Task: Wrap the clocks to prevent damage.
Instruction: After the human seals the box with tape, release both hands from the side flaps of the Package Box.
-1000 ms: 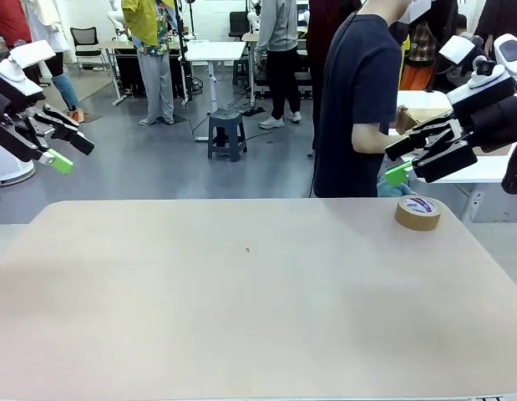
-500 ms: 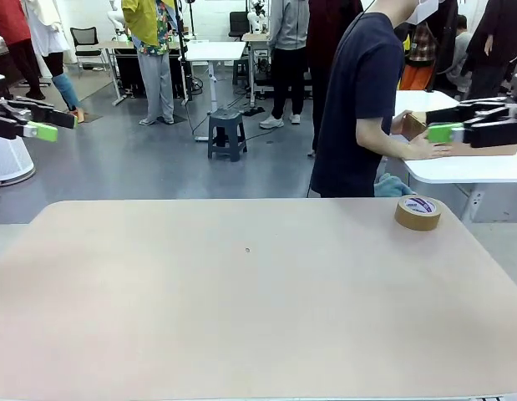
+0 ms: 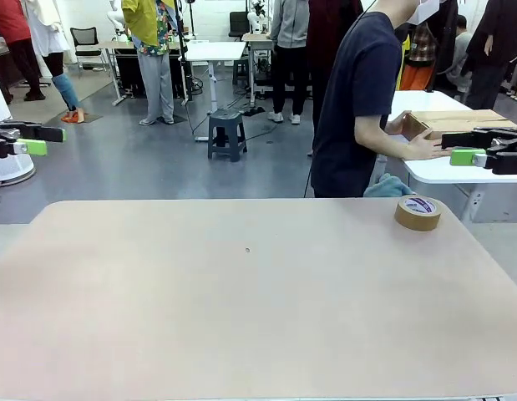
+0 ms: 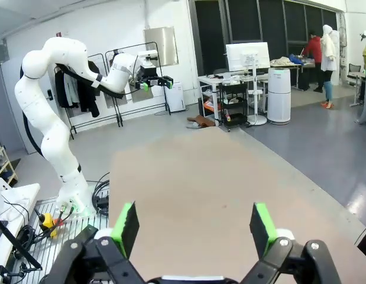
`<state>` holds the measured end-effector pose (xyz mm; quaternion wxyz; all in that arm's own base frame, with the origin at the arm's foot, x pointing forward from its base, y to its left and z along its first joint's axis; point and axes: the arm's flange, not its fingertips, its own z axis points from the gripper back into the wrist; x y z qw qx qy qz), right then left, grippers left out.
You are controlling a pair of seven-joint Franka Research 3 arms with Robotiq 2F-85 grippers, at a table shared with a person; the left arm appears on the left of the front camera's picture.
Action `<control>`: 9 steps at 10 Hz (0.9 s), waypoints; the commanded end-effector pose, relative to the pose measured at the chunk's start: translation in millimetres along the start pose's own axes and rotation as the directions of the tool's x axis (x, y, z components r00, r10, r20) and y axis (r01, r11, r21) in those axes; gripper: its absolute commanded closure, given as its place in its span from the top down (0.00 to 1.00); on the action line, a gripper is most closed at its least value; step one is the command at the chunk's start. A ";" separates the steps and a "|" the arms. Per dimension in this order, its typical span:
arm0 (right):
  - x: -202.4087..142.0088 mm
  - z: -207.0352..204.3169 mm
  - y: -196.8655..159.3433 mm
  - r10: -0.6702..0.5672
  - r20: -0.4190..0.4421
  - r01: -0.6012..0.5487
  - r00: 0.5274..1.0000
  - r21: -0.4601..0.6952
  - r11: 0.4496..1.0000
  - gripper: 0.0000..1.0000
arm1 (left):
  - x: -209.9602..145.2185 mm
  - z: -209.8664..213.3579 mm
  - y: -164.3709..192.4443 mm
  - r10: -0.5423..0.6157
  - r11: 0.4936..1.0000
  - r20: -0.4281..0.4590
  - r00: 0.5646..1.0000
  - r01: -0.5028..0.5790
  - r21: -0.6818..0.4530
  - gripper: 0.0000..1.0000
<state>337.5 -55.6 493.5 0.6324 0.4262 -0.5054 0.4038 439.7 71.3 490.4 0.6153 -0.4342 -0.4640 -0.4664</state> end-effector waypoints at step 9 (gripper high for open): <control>5.9 -2.6 2.8 0.010 0.000 -0.010 1.000 -0.001 1.000 1.00 | 0.0 0.0 0.0 0.000 1.000 0.000 1.000 0.000 0.000 1.00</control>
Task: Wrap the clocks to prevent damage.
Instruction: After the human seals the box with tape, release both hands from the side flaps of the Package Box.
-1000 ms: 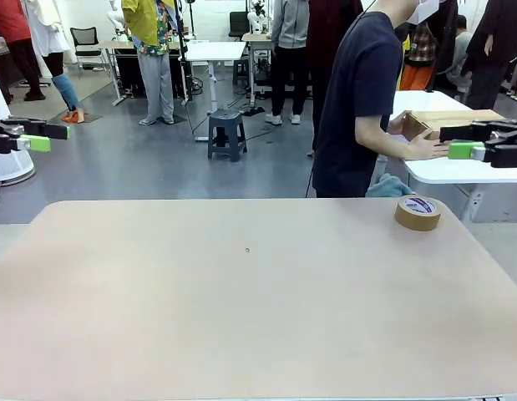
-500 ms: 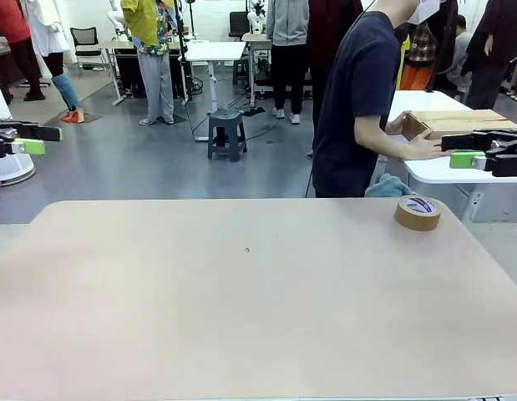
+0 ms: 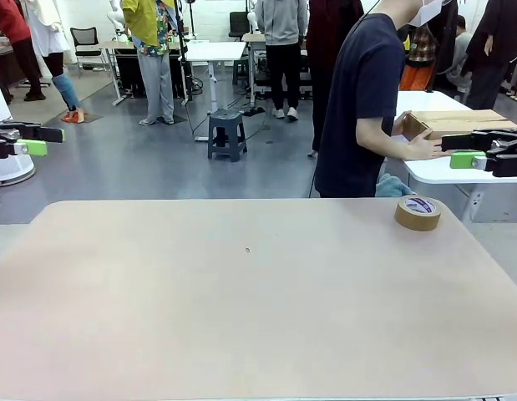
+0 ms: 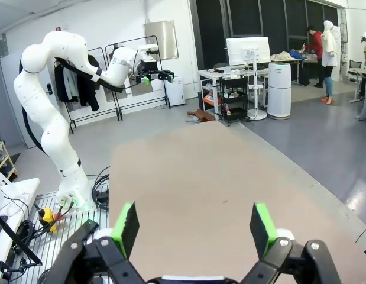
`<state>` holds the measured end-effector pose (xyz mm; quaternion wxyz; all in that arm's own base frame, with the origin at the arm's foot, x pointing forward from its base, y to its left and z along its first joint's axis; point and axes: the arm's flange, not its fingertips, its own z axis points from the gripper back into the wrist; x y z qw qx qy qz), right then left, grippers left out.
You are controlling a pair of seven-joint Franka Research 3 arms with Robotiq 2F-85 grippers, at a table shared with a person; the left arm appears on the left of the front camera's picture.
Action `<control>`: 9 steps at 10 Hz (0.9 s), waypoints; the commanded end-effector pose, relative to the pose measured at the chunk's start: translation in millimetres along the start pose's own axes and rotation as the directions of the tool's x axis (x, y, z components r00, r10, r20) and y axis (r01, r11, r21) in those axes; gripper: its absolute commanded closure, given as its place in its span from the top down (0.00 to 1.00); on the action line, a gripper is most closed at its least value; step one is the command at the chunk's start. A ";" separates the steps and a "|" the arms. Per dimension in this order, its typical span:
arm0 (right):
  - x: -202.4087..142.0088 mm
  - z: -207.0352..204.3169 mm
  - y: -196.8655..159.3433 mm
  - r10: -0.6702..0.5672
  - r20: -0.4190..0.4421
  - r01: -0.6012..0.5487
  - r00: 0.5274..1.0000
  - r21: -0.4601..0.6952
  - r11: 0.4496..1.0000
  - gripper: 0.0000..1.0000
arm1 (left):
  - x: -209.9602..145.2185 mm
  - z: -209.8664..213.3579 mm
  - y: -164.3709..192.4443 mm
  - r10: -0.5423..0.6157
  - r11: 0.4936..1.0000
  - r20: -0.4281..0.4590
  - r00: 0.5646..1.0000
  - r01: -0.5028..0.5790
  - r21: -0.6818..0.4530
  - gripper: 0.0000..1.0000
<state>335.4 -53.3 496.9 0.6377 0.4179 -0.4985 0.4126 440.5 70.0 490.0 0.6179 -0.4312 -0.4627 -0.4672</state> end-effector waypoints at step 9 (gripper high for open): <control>2.7 -1.3 -0.4 0.001 0.028 -0.001 1.000 0.000 1.000 1.00 | 0.1 1.5 -0.6 0.000 1.000 0.008 1.000 0.000 -0.004 1.00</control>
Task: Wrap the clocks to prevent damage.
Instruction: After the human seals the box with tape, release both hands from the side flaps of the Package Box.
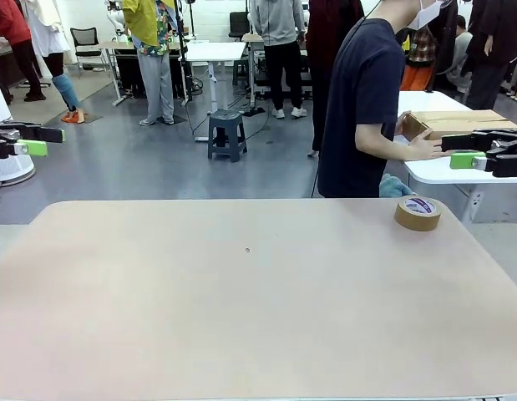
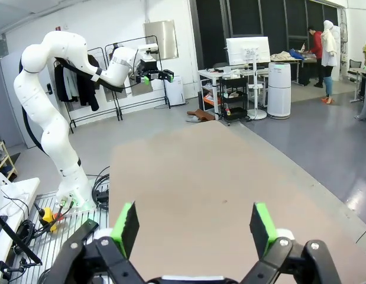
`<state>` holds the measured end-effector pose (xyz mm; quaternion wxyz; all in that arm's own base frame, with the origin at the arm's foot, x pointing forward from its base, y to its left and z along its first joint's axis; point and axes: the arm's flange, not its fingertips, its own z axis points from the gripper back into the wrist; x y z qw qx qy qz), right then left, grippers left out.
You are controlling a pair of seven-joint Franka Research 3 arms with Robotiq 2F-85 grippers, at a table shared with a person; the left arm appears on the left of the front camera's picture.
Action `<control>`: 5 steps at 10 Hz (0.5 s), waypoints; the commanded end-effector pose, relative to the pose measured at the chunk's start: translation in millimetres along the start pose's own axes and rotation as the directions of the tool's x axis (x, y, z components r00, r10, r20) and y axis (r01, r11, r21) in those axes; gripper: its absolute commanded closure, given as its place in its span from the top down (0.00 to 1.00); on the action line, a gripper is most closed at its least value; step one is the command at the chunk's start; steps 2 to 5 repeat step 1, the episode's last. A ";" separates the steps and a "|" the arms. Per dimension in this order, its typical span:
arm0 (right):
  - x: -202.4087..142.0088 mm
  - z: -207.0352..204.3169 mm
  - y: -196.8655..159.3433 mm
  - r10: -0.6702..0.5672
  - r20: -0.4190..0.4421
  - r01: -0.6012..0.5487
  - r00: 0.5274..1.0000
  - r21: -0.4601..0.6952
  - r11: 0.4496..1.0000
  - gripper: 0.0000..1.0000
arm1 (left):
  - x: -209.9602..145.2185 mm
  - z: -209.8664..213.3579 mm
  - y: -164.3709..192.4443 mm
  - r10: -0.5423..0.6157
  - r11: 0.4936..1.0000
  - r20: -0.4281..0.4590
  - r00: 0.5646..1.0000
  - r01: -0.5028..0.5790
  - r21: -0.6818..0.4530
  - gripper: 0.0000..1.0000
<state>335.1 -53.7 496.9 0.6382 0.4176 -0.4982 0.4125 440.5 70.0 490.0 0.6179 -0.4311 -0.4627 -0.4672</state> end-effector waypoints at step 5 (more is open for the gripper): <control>2.7 -1.8 -0.6 0.001 0.029 -0.001 1.000 0.000 1.000 1.00 | 0.1 1.4 -0.6 0.000 1.000 0.008 1.000 0.000 -0.004 1.00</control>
